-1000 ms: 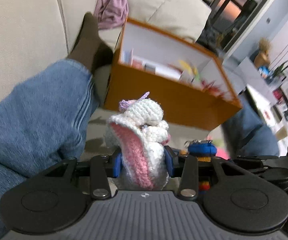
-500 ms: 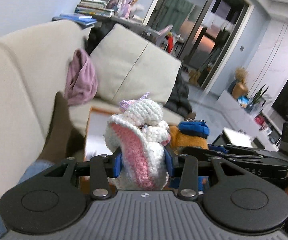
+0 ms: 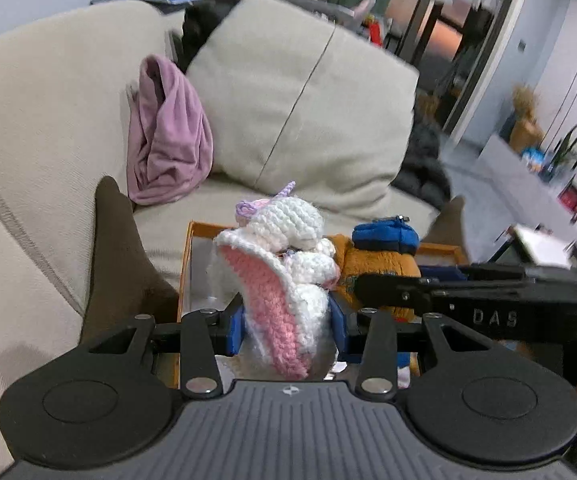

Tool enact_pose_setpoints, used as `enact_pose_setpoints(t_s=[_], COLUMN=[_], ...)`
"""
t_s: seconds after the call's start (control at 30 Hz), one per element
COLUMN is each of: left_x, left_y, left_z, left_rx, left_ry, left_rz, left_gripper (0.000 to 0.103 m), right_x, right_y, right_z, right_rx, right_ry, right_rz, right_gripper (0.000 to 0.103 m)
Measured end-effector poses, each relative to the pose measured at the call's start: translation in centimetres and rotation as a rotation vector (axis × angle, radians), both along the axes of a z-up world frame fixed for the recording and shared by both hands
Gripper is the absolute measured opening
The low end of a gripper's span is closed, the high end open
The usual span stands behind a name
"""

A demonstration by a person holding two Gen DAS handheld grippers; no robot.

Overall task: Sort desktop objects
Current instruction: 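Carry the bunny and plush figure over the shoebox and lower them in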

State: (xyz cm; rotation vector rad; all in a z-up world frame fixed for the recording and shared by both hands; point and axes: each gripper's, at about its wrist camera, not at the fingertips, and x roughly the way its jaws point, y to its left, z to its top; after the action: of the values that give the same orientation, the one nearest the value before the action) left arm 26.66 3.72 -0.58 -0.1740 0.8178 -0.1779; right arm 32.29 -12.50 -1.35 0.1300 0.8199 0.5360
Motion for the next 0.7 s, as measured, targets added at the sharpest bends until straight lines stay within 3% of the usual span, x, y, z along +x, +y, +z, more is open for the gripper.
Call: enact_pose_setpoints(t_s=[0.13, 0.43, 0.7], left_x=[1.3, 2.0, 1.6], left_y=[-0.2, -0.8, -1.9], left_z=[-1.8, -4.1, -4.4], left_rx=[0.027, 0.157, 0.260], left_ry=[0.045, 0.118, 0.099], left_rz=[-0.001, -0.026, -0.077], left_gripper=[0.048, 0.049, 0.051], right_x=[2.4, 3.2, 3.3], right_y=[-0.1, 1.2, 1.7], right_z=[-2.3, -4.8, -5.9], right_rx=[0.013, -0.002, -0.043], right_ry=[0.085, 0.188, 0.226], right_rz=[-0.003, 0.027, 0.024], right_gripper=[0.054, 0.055, 0.056])
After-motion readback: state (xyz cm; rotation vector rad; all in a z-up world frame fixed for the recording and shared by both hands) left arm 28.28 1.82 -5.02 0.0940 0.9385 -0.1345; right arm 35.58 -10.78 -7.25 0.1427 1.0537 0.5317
